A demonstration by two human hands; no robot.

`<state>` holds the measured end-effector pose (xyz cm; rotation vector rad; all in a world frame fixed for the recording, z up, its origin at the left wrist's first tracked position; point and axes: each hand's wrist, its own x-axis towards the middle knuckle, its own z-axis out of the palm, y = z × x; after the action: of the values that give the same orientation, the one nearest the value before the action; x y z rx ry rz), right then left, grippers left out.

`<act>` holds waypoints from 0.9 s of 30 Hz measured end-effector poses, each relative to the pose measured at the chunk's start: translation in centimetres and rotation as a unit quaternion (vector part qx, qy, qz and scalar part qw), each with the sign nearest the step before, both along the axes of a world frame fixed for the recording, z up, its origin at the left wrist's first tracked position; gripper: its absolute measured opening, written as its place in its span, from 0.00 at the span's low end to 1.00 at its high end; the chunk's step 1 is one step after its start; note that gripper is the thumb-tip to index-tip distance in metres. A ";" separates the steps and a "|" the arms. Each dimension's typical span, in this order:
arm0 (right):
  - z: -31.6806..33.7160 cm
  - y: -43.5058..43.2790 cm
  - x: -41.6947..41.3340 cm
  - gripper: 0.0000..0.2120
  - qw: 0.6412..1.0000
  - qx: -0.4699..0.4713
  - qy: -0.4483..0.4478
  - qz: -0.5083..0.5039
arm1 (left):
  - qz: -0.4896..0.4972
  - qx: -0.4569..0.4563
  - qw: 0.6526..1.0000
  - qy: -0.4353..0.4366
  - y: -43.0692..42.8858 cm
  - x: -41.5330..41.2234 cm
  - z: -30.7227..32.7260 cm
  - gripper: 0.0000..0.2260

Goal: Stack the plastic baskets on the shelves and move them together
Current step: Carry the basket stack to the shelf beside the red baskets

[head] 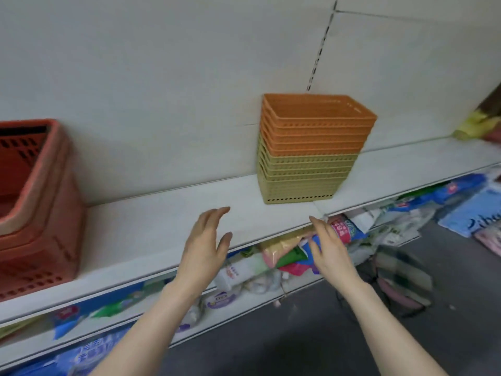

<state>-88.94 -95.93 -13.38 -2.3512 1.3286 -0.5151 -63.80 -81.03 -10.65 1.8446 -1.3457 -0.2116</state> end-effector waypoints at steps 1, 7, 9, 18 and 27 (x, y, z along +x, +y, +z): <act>0.4 -2.0 -1.1 0.25 0.999 0.007 -0.018 -0.027 | -0.017 0.008 1.000 0.014 -2.3 -1.1 -0.1 0.24; 0.8 -14.0 -4.6 0.28 0.976 0.066 -0.133 -0.162 | -0.052 0.004 0.997 0.057 -15.7 -3.8 -1.5 0.31; 0.5 -17.1 -4.7 0.29 0.962 0.086 -0.174 -0.192 | -0.034 -0.017 0.997 0.073 -19.5 -3.8 -2.6 0.33; -3.6 -27.0 -1.3 0.29 0.938 0.106 -0.318 -0.092 | 0.018 -0.167 0.967 0.190 -28.3 -4.0 -7.3 0.40; -6.4 -30.5 -0.2 0.33 0.901 0.115 -0.417 -0.028 | 0.008 -0.238 0.957 0.167 -30.0 -4.0 -9.0 0.39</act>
<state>-89.13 -126.45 -19.77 -1.5803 0.9576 -1.1455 -67.79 -111.05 -19.64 1.3452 -1.0349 -0.1634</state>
